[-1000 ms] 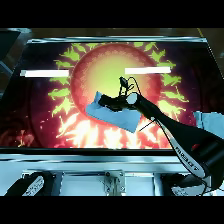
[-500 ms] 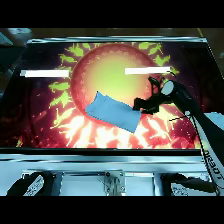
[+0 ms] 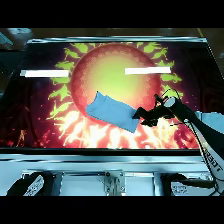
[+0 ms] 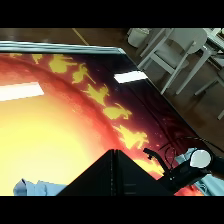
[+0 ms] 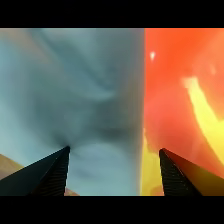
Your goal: Fold the shirts.
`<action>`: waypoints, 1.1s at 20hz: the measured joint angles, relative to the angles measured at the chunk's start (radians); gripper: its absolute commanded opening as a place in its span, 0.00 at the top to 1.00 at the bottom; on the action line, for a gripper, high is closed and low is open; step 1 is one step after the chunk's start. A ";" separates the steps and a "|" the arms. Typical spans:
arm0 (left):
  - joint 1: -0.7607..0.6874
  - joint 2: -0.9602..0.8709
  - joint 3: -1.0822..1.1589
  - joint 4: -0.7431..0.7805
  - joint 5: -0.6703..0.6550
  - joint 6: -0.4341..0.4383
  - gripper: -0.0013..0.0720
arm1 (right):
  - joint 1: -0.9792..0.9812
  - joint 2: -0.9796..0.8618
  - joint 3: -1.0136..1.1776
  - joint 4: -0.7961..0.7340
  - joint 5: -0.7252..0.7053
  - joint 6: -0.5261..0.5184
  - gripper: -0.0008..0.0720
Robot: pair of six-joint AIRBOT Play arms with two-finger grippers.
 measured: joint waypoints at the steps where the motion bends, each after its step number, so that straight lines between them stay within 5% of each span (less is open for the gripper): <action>1: 0.000 0.000 0.000 -0.001 -0.002 -0.006 0.93 | 0.000 -0.016 -0.005 0.042 -0.008 -0.017 0.06; 3: 0.000 0.000 0.000 -0.001 -0.004 -0.016 0.93 | -0.002 -0.046 -0.010 0.127 -0.026 -0.056 0.08; 4: 0.000 0.000 0.000 -0.001 -0.005 -0.020 0.93 | -0.003 -0.055 -0.011 0.159 -0.031 -0.072 0.34; 5: 0.000 0.000 0.000 -0.002 -0.005 -0.022 0.93 | -0.003 -0.063 -0.013 0.184 -0.044 -0.092 0.81; 6: 0.000 0.000 0.000 -0.001 -0.006 -0.025 0.93 | -0.005 -0.068 -0.013 0.222 -0.051 -0.119 0.89; 13: -0.001 0.000 0.000 -0.002 -0.045 -0.029 0.93 | -0.120 0.011 0.099 0.418 0.011 -0.350 0.90; 22: -0.004 0.000 0.000 -0.002 -0.070 -0.085 0.93 | -0.689 0.230 0.286 0.386 0.073 -0.274 0.90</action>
